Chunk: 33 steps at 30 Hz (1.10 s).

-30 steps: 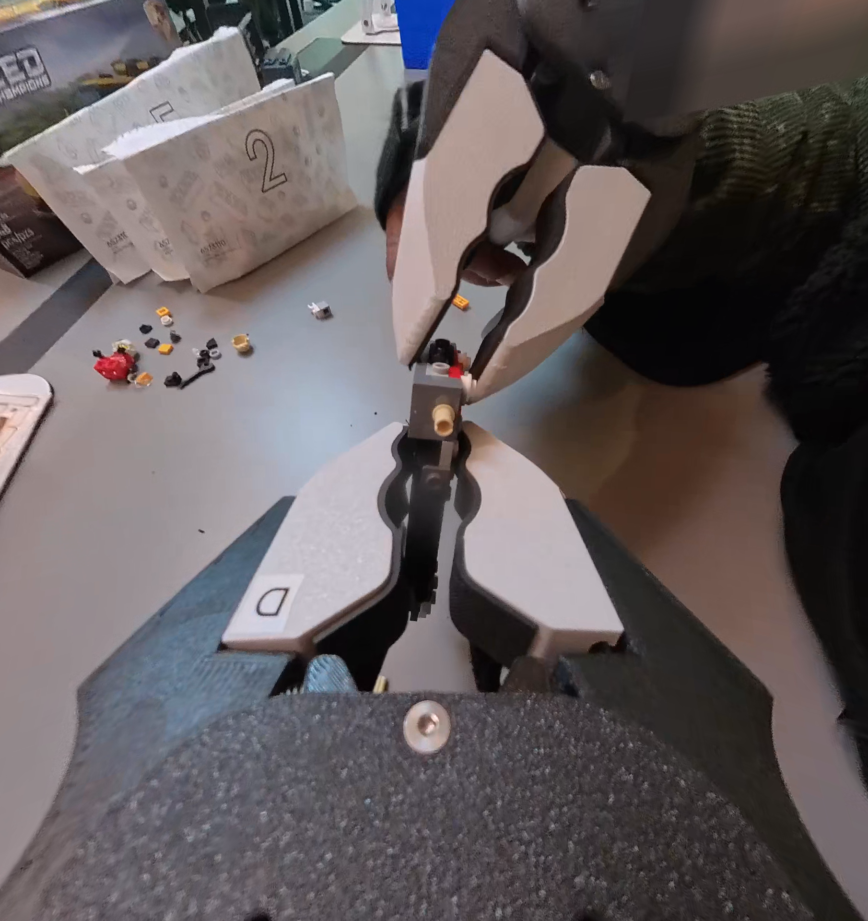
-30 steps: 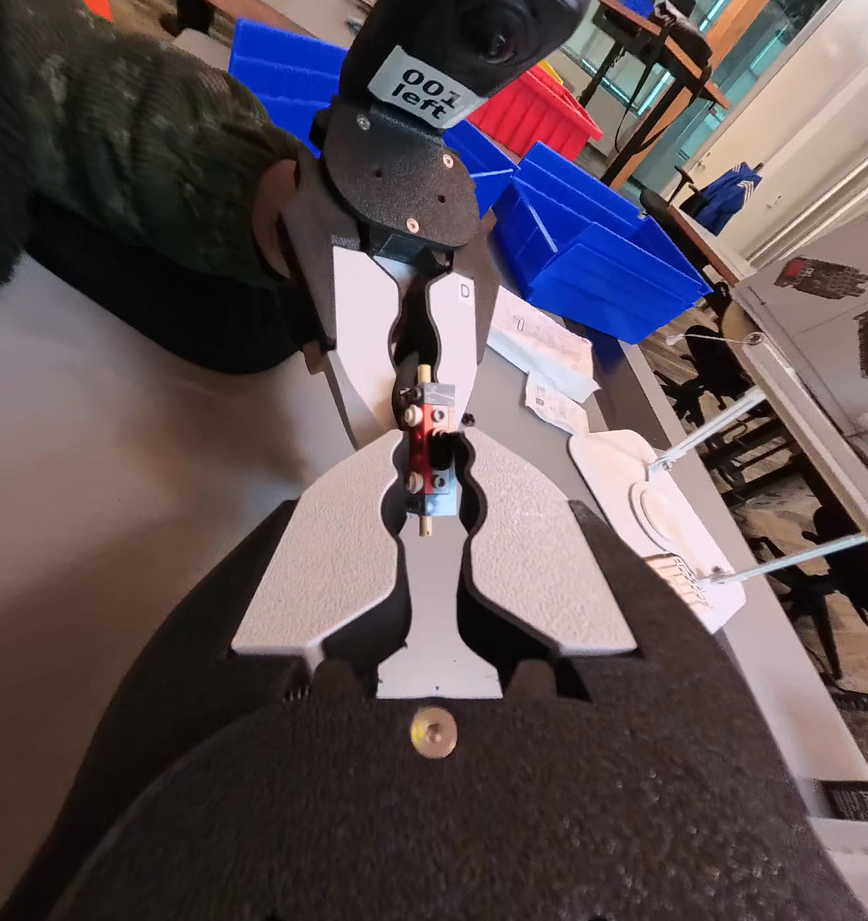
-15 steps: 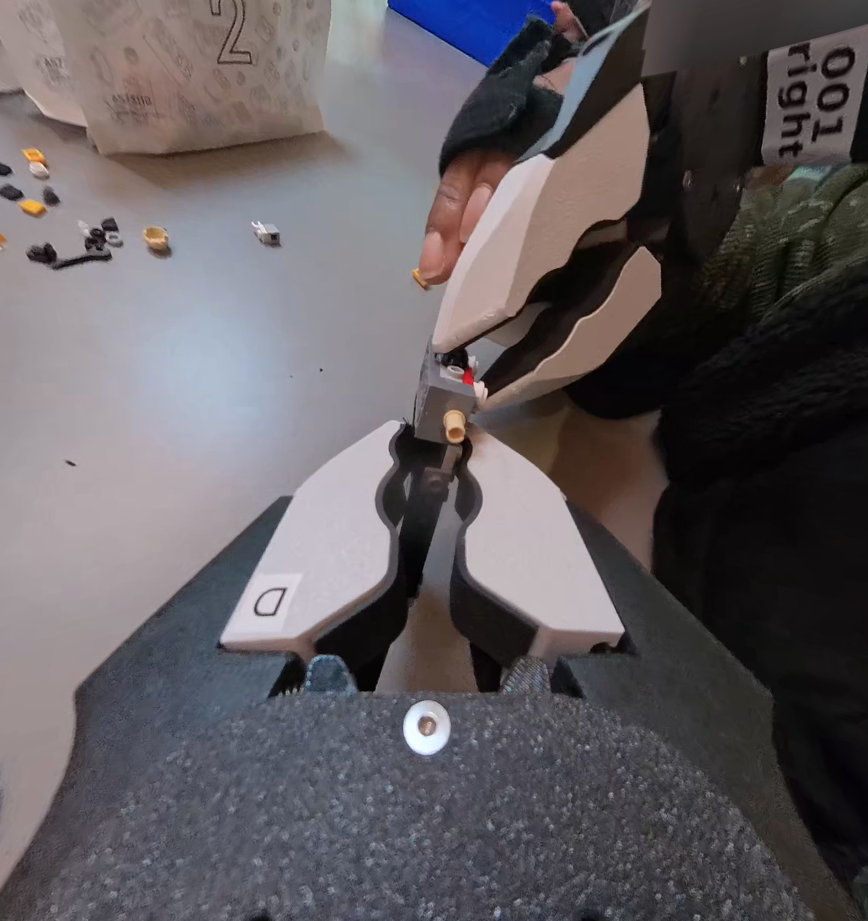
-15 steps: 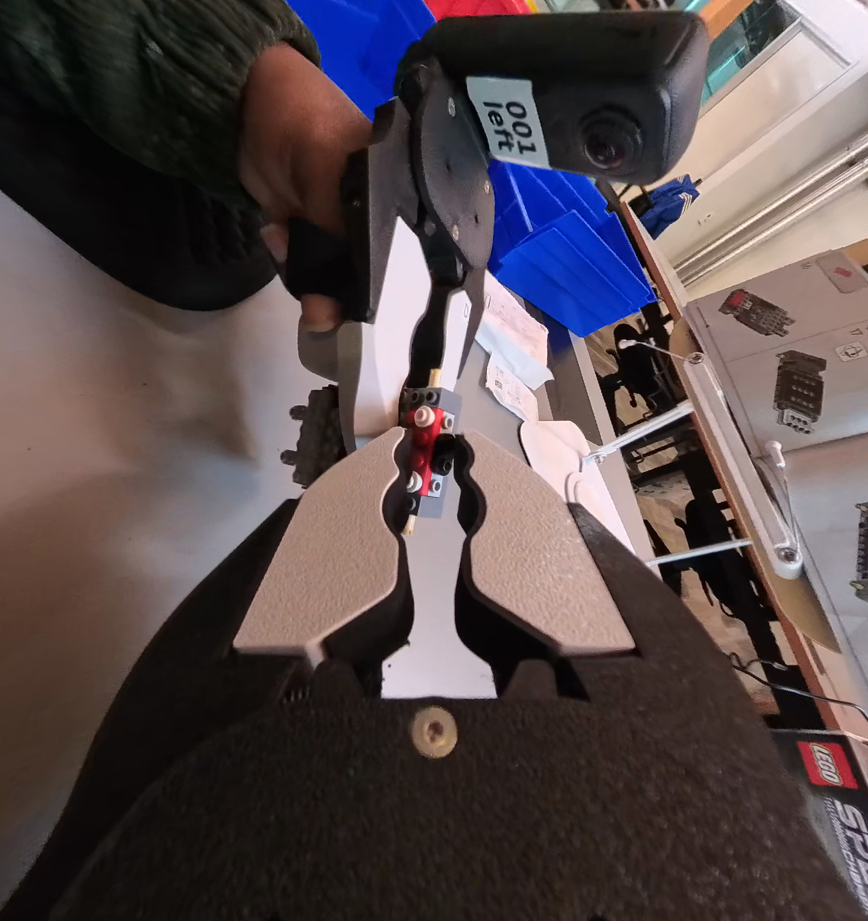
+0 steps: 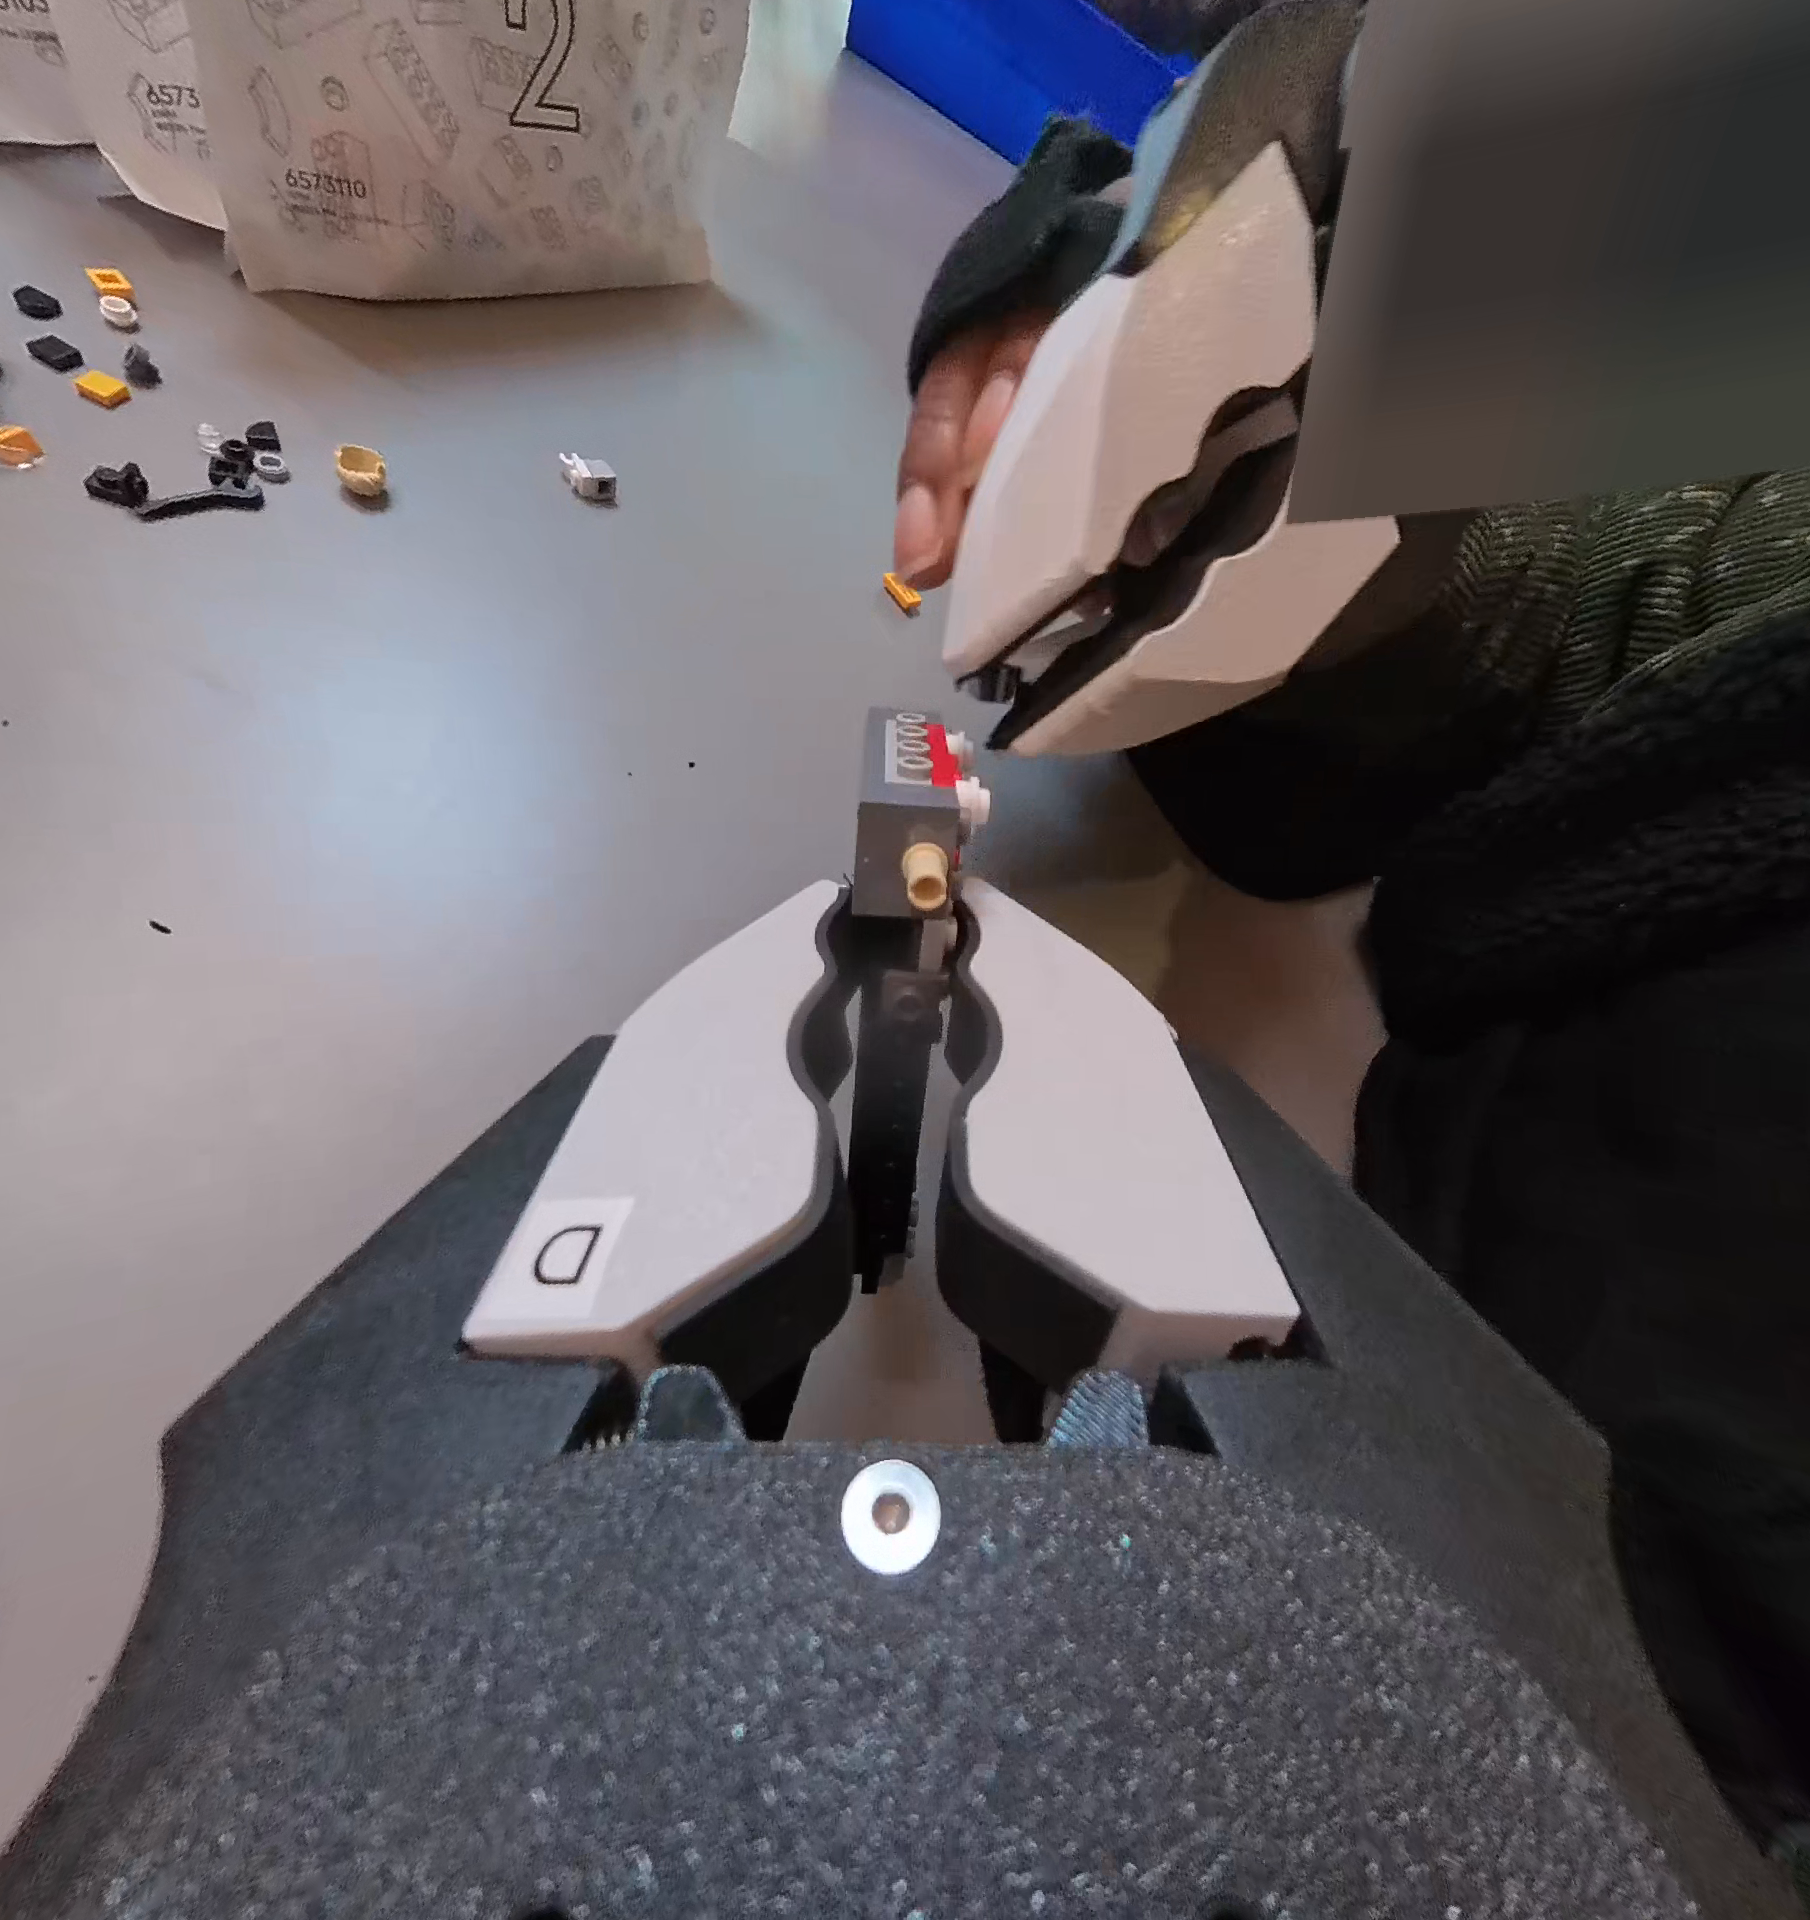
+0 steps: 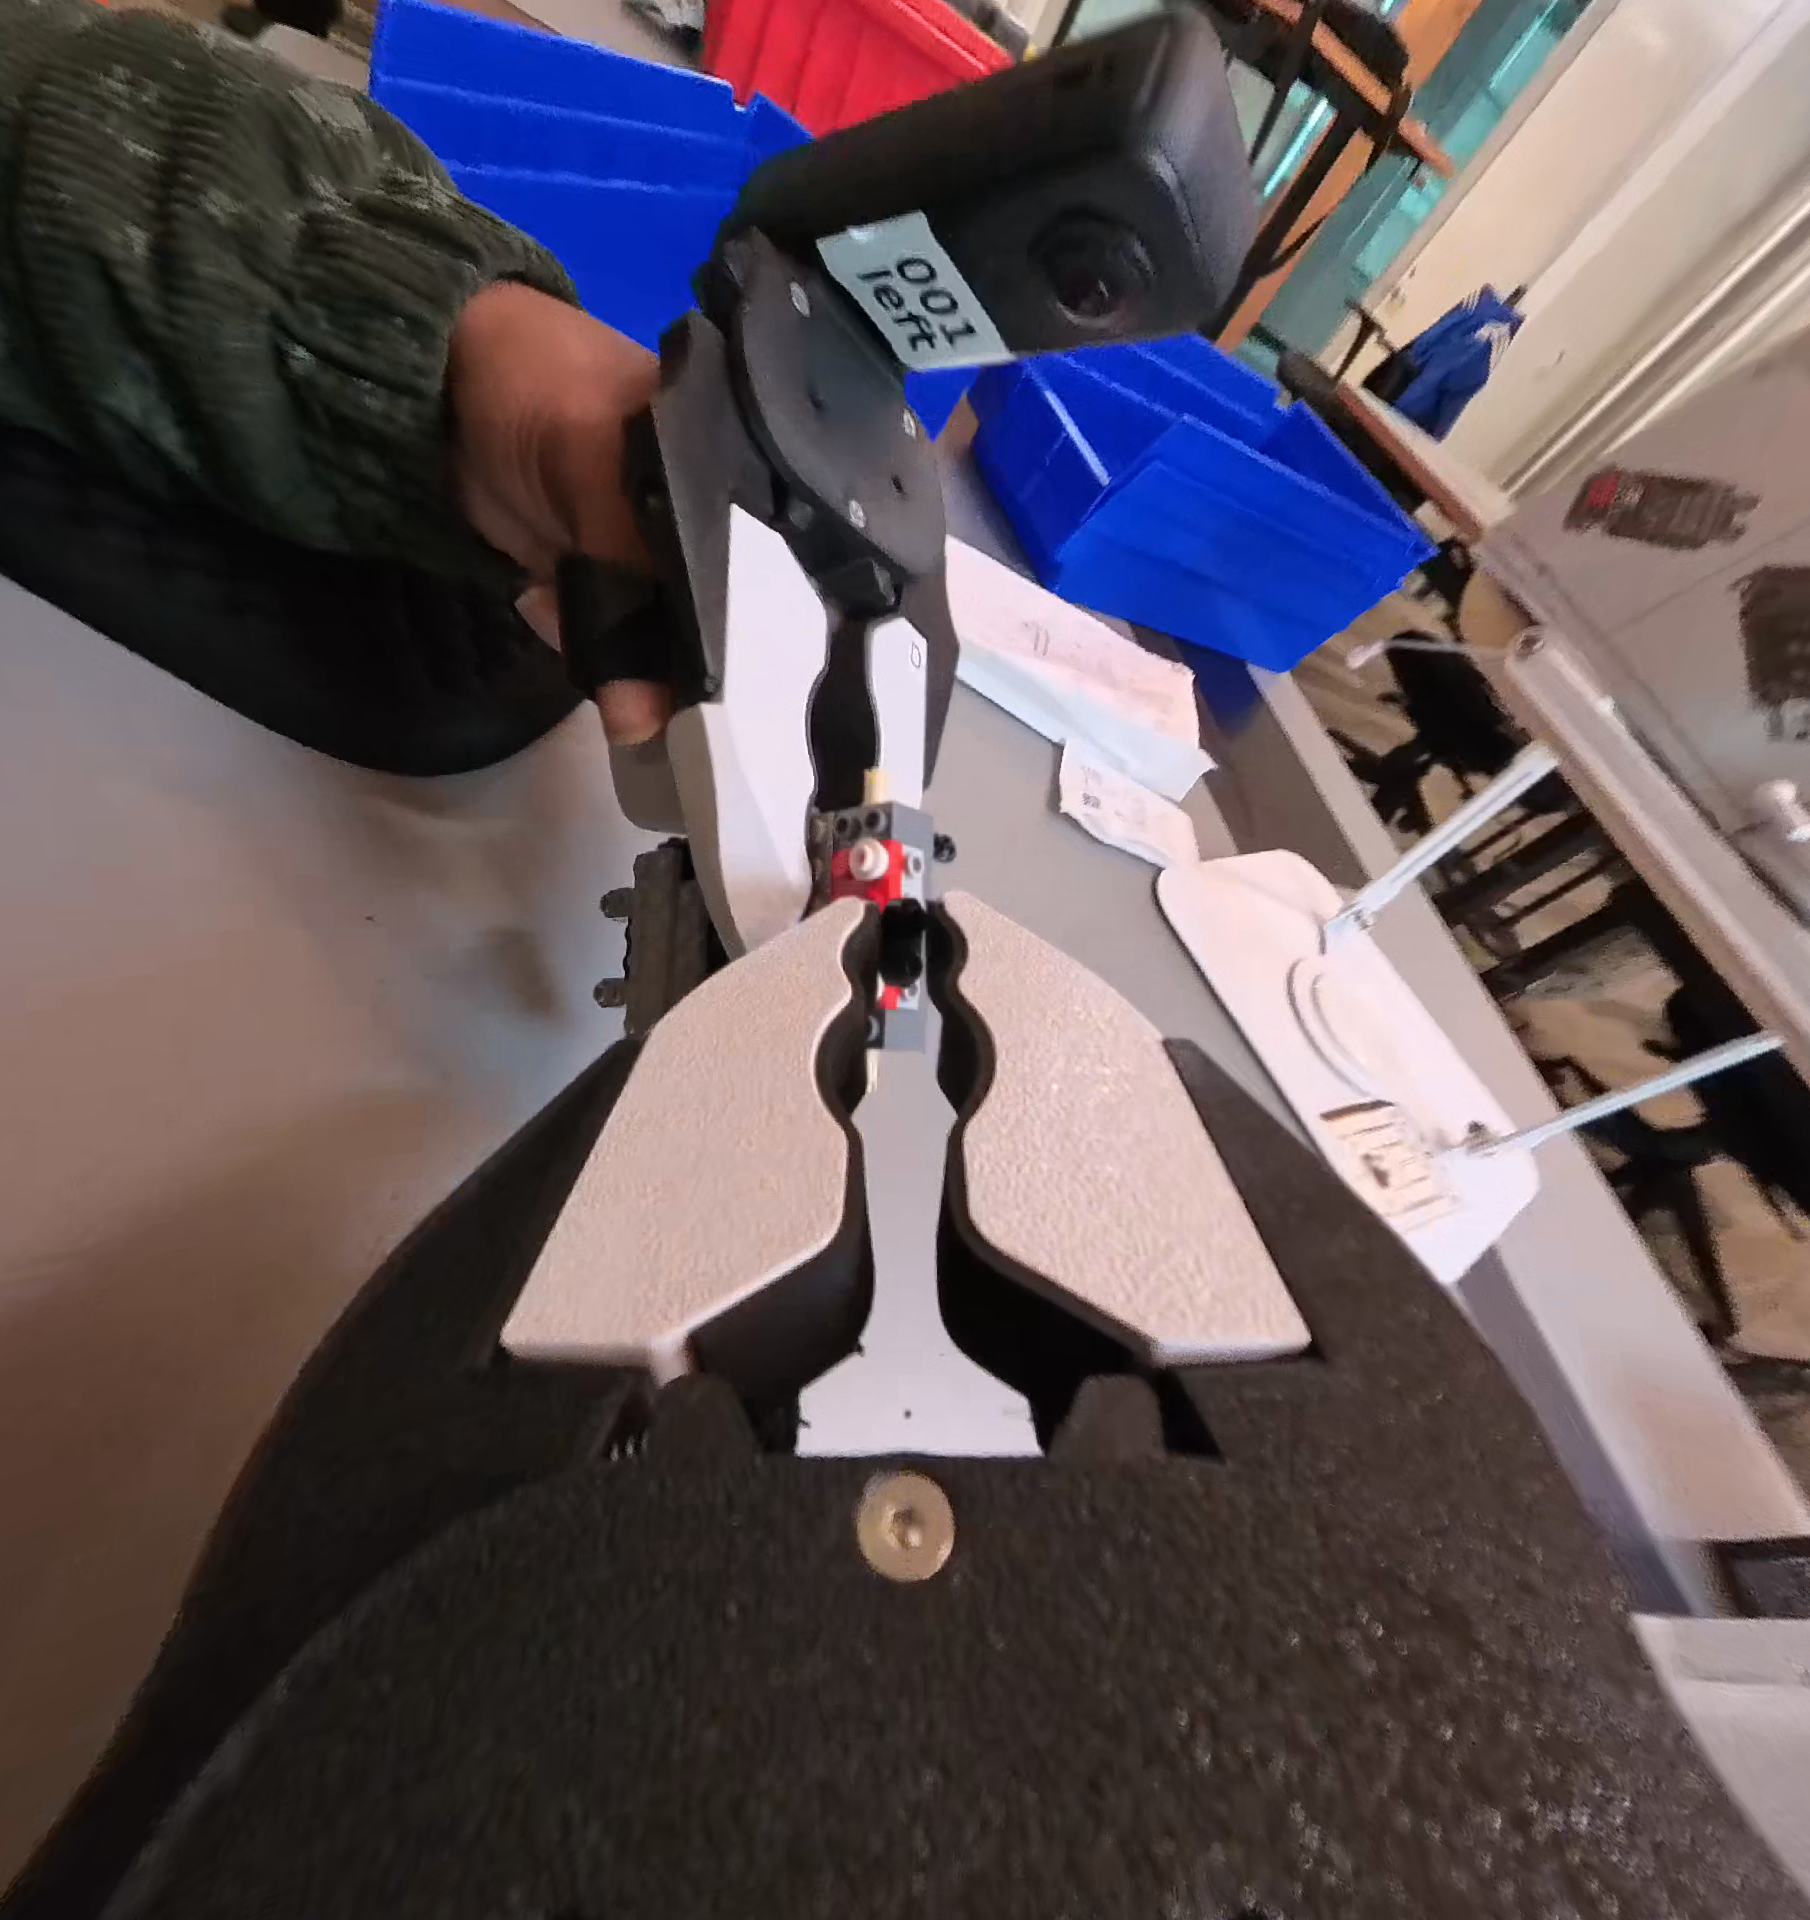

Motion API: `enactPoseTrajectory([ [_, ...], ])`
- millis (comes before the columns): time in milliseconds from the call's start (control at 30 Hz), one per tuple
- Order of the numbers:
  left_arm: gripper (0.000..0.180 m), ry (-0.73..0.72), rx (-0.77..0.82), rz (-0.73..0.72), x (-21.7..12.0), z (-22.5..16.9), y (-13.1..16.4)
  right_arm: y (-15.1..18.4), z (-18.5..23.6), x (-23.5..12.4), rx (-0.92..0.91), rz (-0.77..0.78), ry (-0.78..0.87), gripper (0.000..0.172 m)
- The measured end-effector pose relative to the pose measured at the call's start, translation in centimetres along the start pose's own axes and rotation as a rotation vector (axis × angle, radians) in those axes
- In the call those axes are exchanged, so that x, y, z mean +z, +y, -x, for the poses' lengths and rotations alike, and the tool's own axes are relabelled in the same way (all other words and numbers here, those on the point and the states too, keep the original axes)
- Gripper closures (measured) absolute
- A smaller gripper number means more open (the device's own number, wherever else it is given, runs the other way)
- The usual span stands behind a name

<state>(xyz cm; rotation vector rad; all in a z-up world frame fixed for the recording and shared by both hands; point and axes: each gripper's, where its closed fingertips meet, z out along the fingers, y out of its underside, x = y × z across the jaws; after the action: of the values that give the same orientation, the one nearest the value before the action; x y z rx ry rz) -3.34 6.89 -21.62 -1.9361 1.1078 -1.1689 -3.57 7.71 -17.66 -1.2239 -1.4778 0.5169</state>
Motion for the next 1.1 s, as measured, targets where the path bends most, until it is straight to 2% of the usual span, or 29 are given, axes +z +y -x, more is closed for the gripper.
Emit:
enactPoseTrajectory([
  [133,0.166,0.005,0.021,0.001,0.1,-0.2,0.1,0.9,0.4,0.4,0.117,0.009,-0.073,0.152],
  [500,0.165,-0.006,0.058,0.03,0.4,-0.3,0.7,1.3,0.9,0.6,0.179,0.016,-0.135,0.151],
  [733,0.165,-0.013,0.07,0.033,0.5,-0.3,0.9,1.4,1.1,0.5,0.177,0.026,-0.151,0.156],
  [867,0.165,-0.012,0.061,0.028,0.4,-0.1,0.9,1.6,1.0,0.2,0.246,0.007,-0.188,0.159],
  [1000,0.165,-0.009,0.049,0.028,0.5,0.0,1.0,1.7,1.4,-0.2,0.318,-0.02,-0.263,0.172],
  [1100,0.165,-0.003,0.041,0.029,0.5,0.1,1.1,1.9,1.3,-0.4,0.353,-0.031,-0.284,0.172],
])
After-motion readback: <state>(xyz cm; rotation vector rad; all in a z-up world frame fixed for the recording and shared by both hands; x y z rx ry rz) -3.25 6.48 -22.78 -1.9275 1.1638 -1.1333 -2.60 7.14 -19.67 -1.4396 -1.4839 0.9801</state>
